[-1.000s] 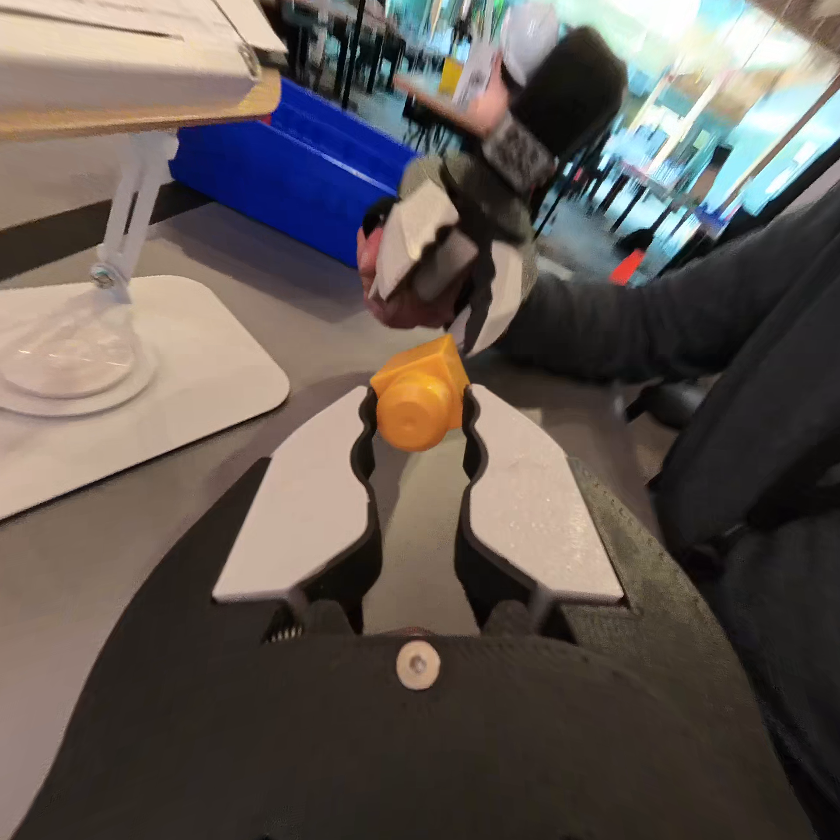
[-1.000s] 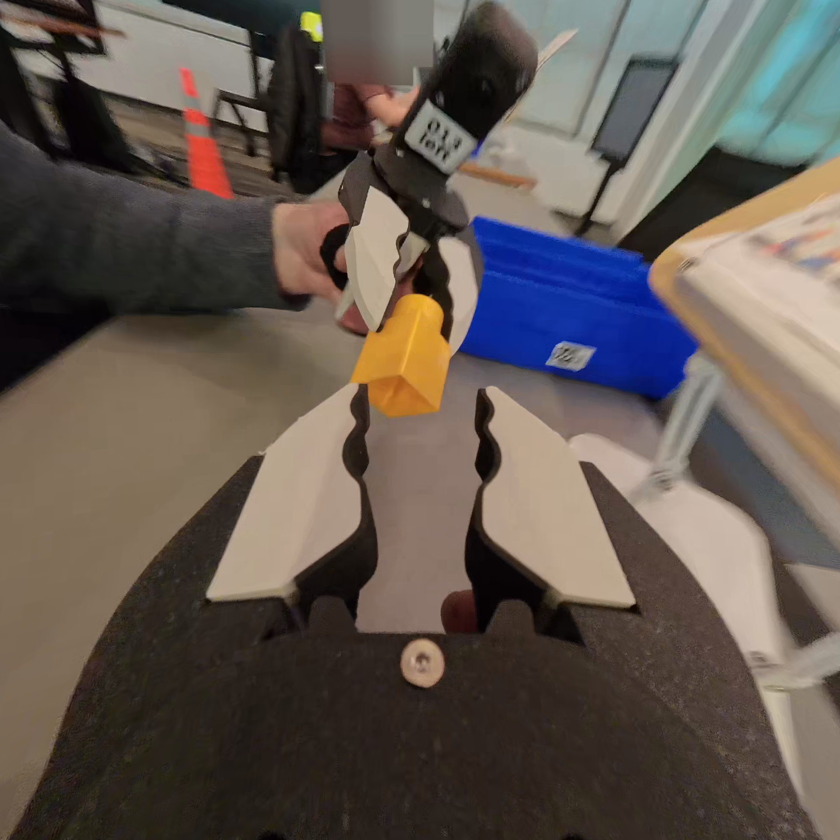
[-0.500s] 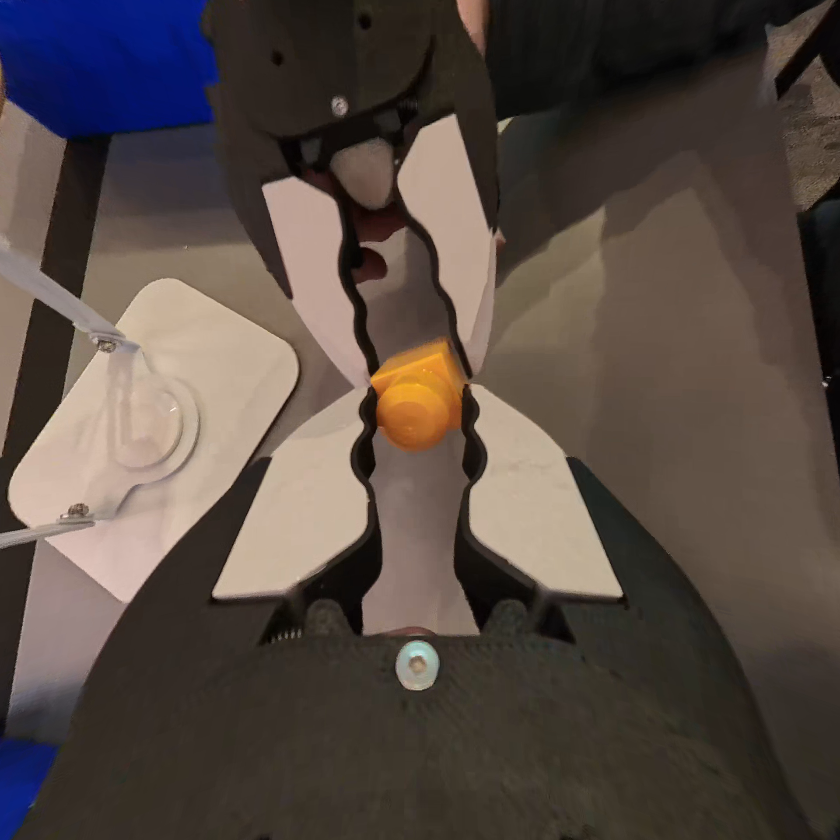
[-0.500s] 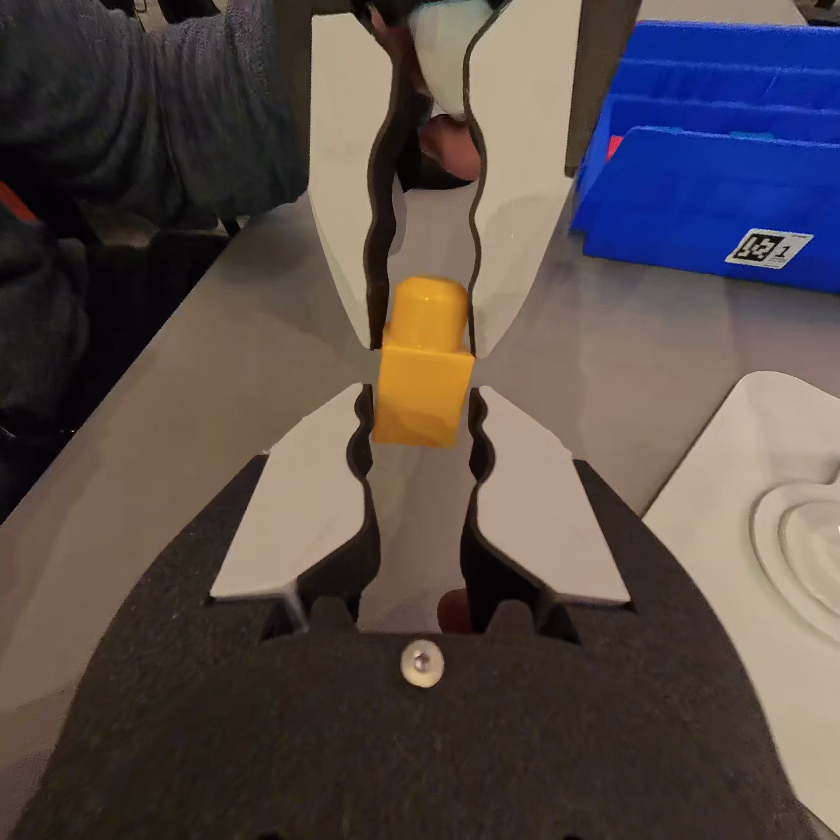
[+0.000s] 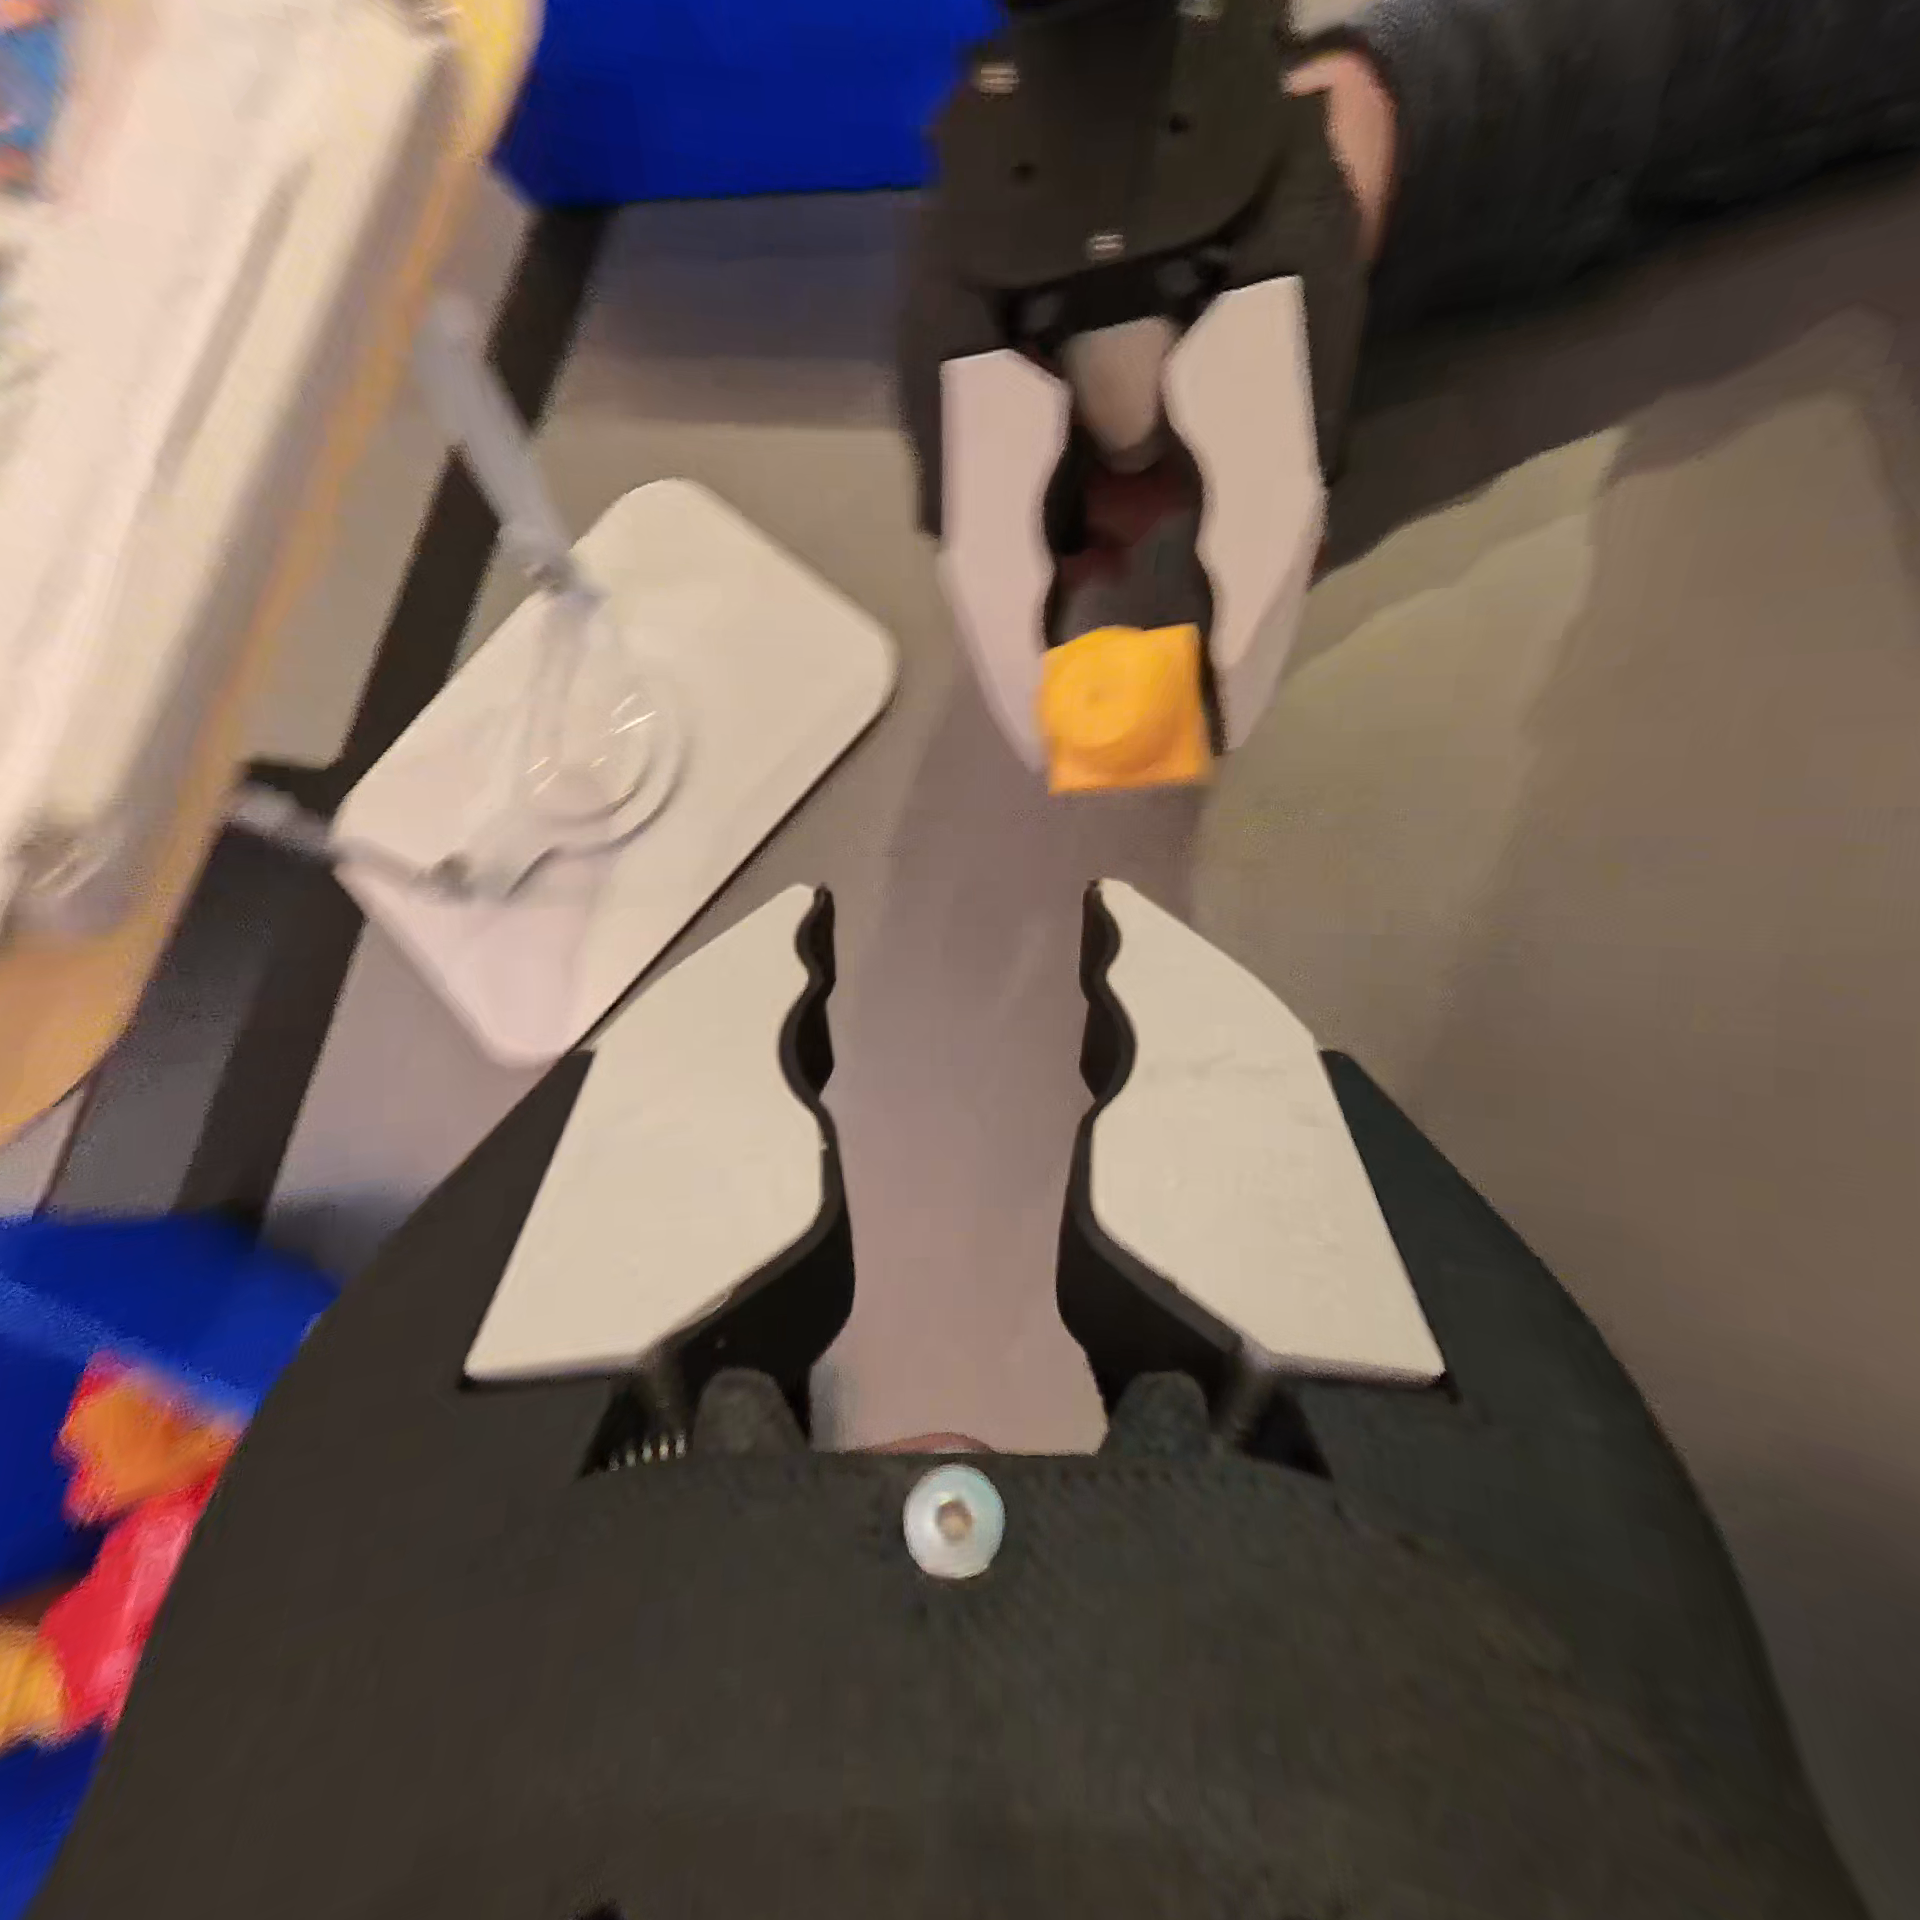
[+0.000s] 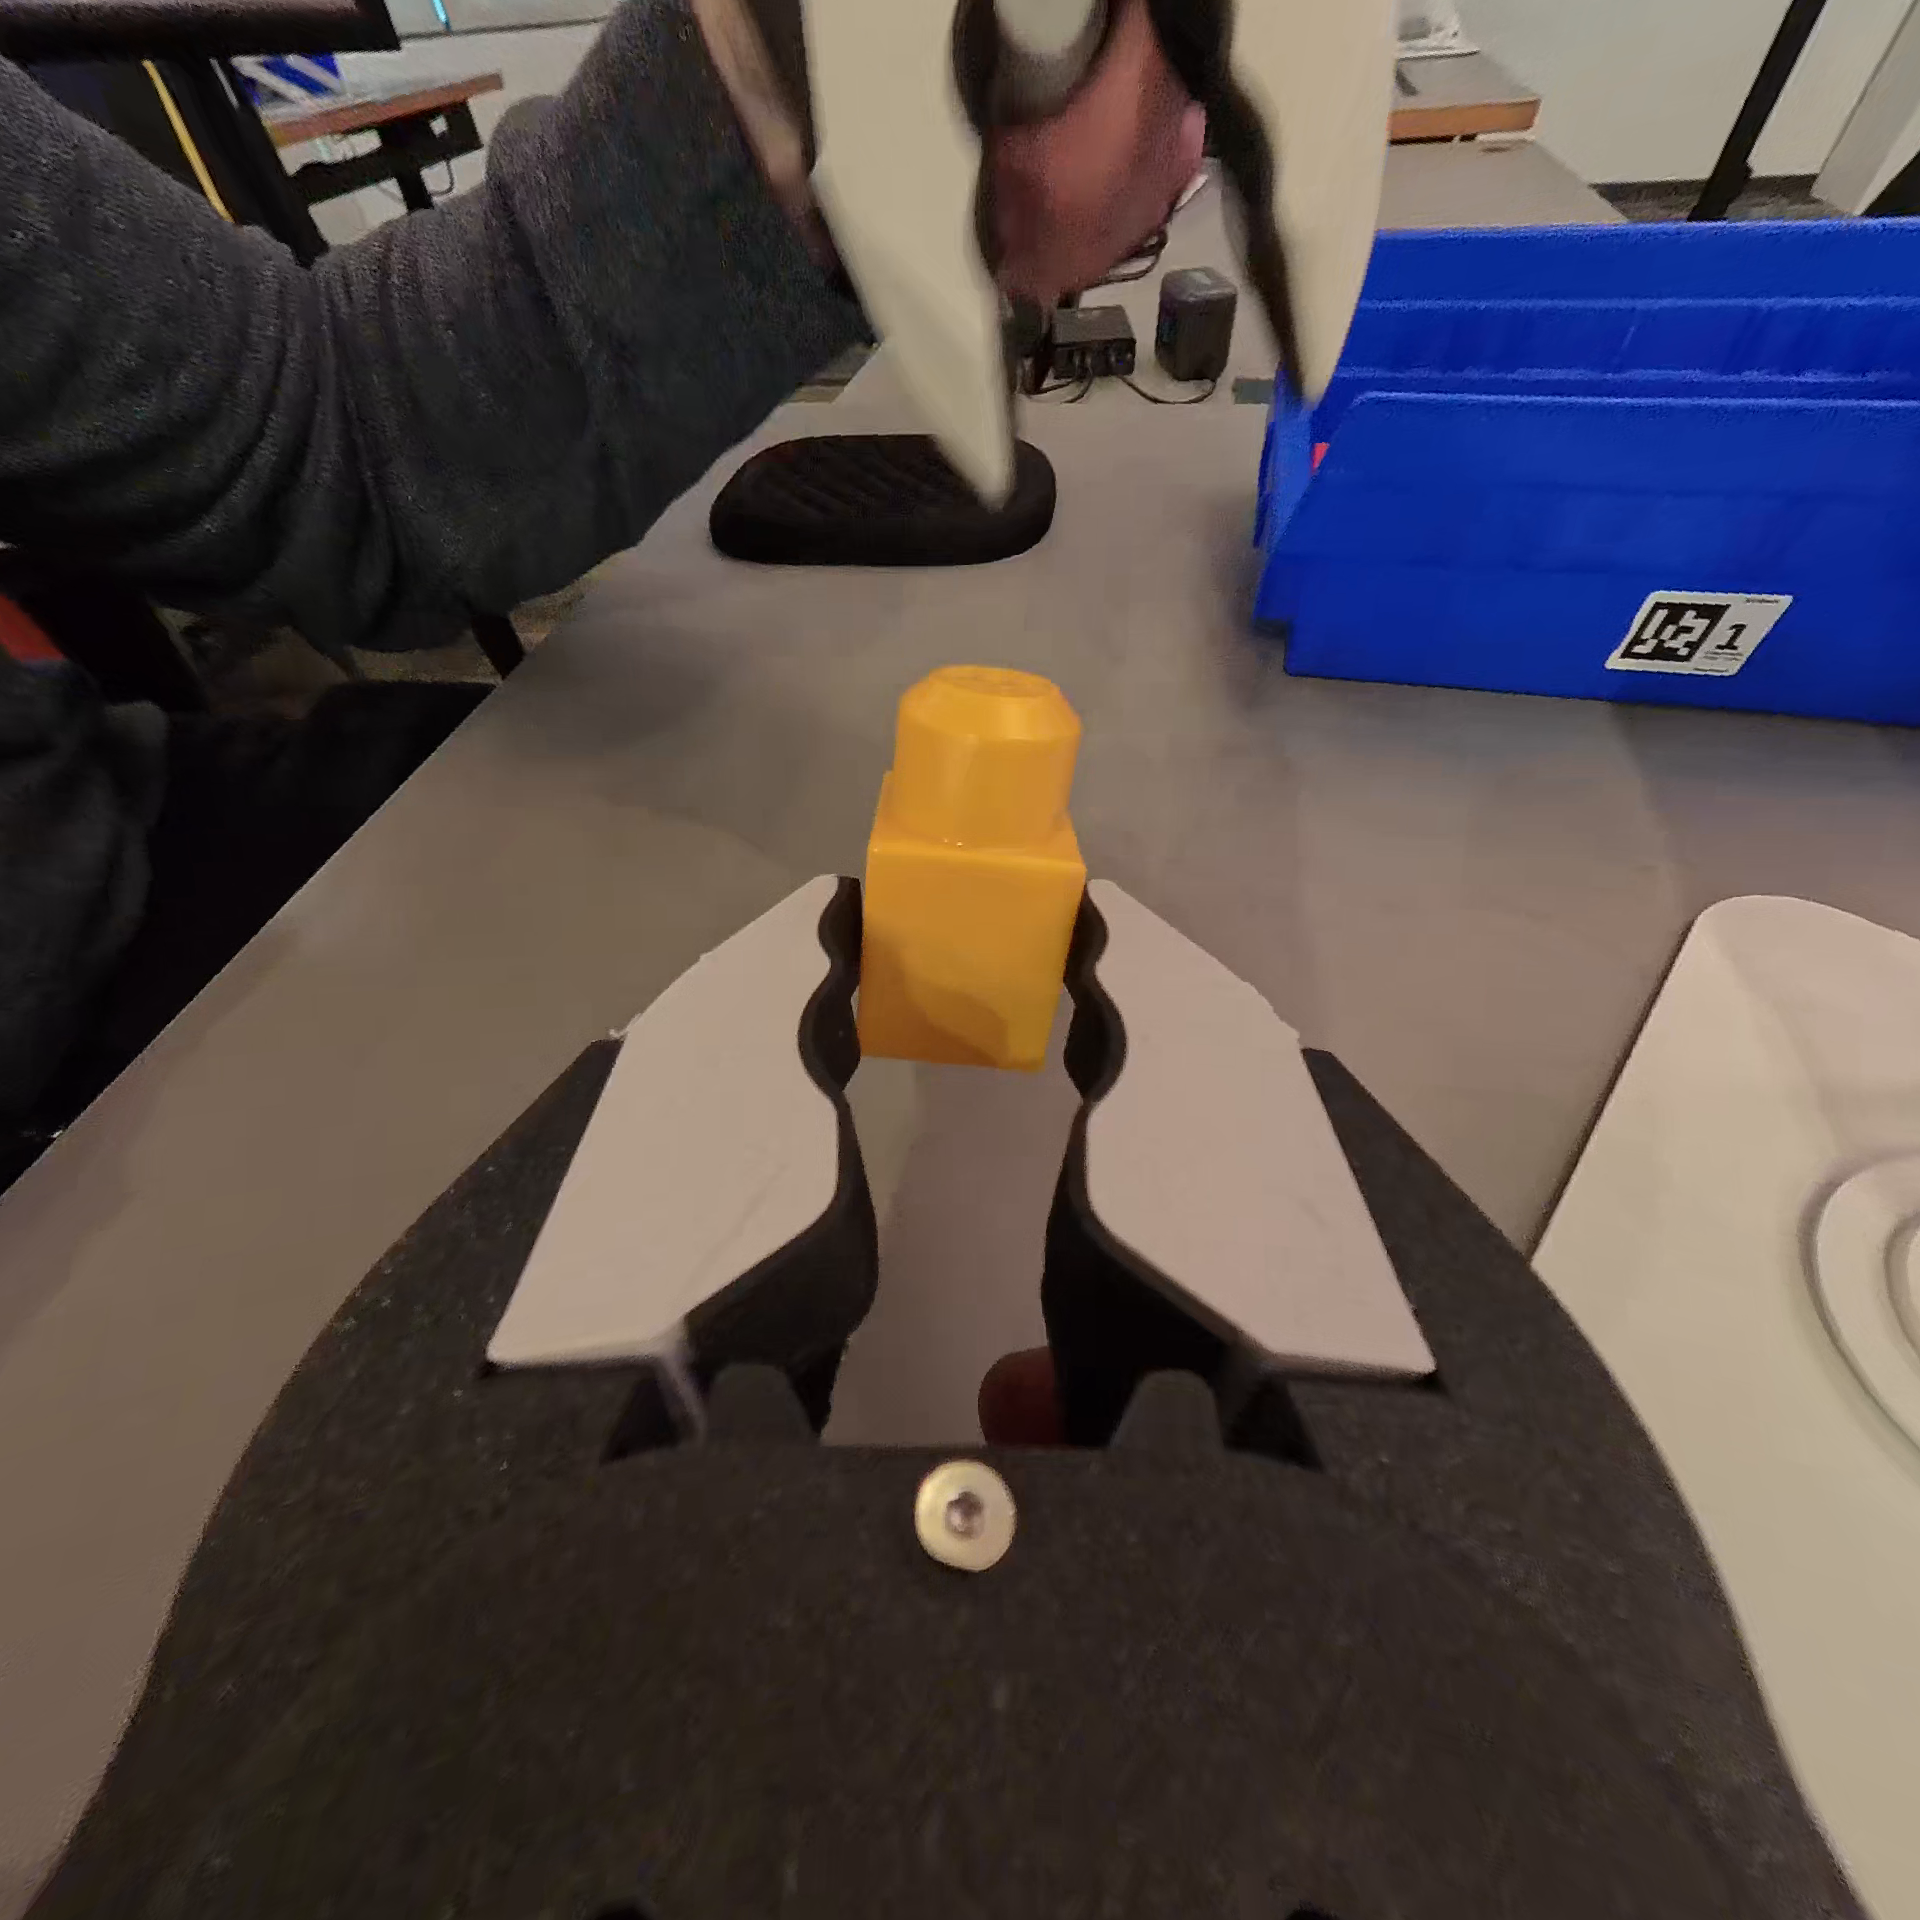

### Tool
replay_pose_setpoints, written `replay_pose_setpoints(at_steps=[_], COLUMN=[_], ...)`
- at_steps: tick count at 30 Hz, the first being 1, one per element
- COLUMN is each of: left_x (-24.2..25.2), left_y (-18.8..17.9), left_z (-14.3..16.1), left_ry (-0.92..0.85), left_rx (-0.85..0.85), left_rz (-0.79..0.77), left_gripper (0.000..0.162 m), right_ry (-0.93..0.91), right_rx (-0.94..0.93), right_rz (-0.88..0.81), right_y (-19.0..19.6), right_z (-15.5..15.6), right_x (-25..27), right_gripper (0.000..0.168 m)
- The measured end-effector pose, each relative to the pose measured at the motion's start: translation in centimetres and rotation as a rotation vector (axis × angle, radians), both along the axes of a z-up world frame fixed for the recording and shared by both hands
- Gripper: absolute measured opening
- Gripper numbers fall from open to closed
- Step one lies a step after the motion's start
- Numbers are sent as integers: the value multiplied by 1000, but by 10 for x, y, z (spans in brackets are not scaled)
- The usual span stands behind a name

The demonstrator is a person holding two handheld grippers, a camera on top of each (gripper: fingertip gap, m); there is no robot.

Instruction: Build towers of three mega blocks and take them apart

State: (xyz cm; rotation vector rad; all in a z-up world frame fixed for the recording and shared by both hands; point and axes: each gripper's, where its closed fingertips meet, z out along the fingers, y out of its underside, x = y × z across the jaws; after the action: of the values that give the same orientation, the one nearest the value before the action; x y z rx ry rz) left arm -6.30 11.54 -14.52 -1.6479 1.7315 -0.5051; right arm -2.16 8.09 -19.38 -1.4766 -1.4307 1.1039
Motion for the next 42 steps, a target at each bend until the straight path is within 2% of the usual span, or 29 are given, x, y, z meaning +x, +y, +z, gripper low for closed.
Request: replay_pose_setpoints(at_steps=[5, 7, 11, 16, 22, 26, 27, 29, 33, 37, 42], left_x=[-103, -132, -157, -152, -153, -155, -154, -158, -162, -172, -187], left_y=[89, 124, 175, 222, 269, 280, 281, 285, 277, 253, 226], left_z=[21, 26, 15, -13, -58, -85, -89, -88, -74, -54, -64], left_ry=[7, -19, 64, 224, 300, 307, 303, 300, 288, 300, 418], left_rx=[44, 79, 146, 145, 103, 37, 29, 66, 161, 286, 430], left_rz=[425, 549, 607, 620, 713, 752, 755, 784, 759, 706, 601], left_gripper=[43, 43, 42, 39, 23, 21, 16, 5, 3, 3, 4], right_ry=[7, 6, 22, 20, 21, 16, 14, 14, 20, 18, 12], right_rx=[4, -2, -6, -8, -6, -2, -2, -3, -5, -4, 3], right_rz=[-32, -32, -37, -39, -41, -41, -40, -39, -43, -44, -46], right_y=[4, 4, 5, 6, 6, 6, 6, 6, 6, 6, 6], right_z=[-13, -16, -14, -15, -15, -16, -16, -16, -15, -15, -16], right_x=[-7, -7, -6, -7, -7, -7, -7, -7, -7, -7, -8], right_gripper=[37, 37, 37, 37, 37, 37, 37, 37, 37, 37, 37])
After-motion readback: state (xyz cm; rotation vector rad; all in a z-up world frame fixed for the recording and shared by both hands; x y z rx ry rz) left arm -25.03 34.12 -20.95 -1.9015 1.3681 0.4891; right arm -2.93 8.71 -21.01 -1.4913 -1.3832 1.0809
